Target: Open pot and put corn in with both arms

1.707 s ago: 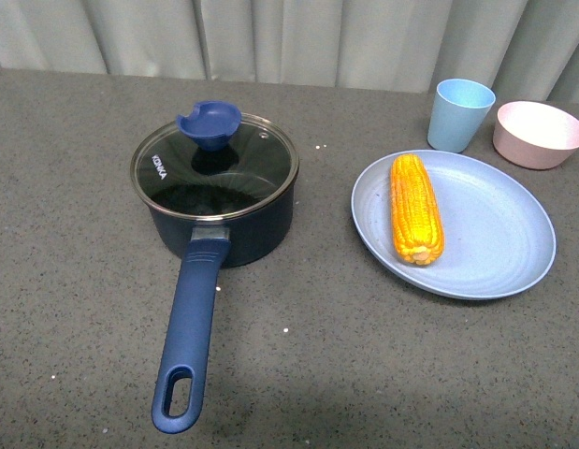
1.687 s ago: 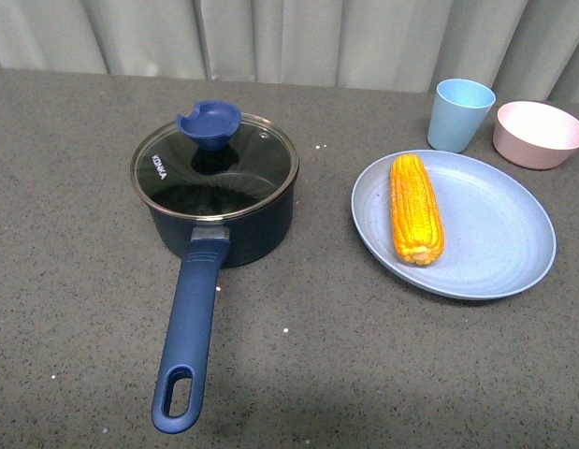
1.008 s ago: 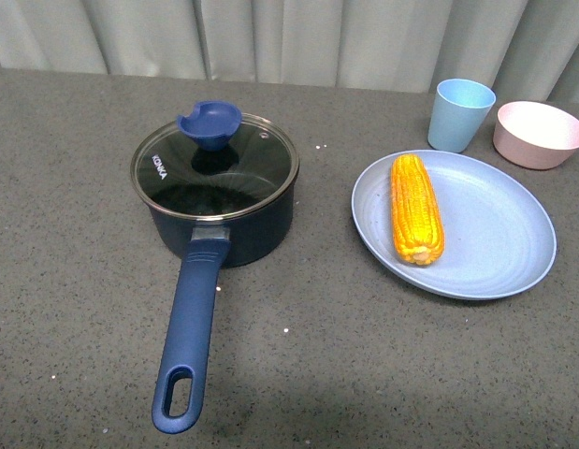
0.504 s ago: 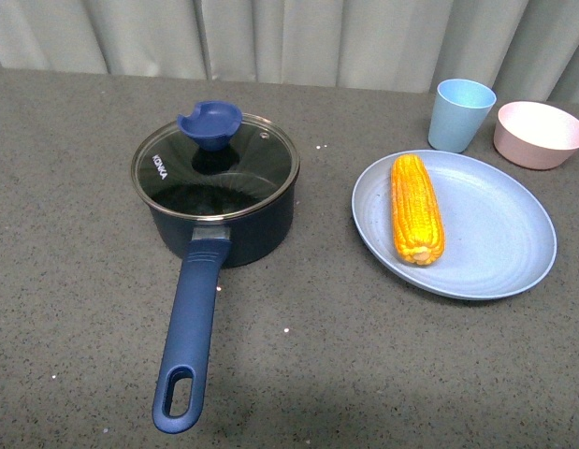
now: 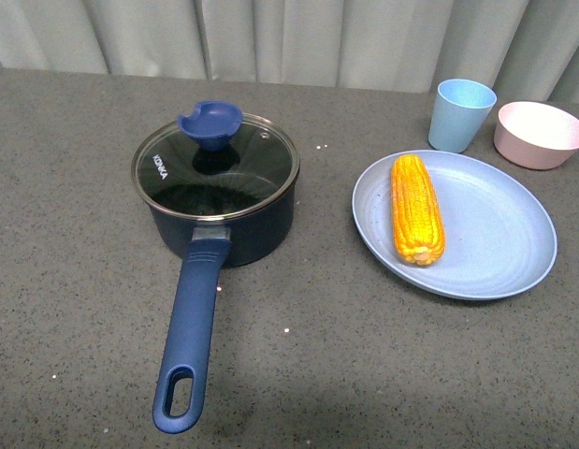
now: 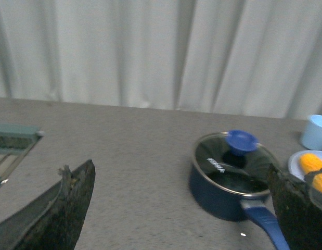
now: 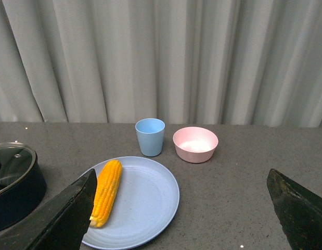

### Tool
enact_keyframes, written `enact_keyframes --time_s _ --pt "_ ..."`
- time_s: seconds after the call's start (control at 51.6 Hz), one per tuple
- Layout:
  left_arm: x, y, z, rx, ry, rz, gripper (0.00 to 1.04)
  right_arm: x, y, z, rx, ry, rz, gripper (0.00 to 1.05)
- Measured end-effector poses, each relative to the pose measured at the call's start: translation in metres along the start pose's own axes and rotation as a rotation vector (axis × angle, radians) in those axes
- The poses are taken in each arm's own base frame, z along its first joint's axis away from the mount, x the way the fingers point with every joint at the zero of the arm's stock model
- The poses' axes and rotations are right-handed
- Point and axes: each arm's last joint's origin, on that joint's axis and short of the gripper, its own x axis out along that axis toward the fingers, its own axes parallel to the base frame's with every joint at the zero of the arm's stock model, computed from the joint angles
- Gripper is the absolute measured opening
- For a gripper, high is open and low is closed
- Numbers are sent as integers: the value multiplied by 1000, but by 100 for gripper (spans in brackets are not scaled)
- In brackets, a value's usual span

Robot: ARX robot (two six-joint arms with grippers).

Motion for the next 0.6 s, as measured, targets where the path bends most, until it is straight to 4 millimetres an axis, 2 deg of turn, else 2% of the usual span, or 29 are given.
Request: enact_keyframes --time_s 0.097,0.291,0.465,0.601 --pt "6 1 -6 -47 108 -124 98 0 0 0 0 0 1 96" --pt "31 -9 -3 -66 118 -163 98 0 0 0 0 0 0 96" --pt "79 -35 8 -67 73 -220 98 0 0 0 0 0 0 96" --pt "119 -57 3 -63 94 -249 98 0 0 0 0 0 0 96"
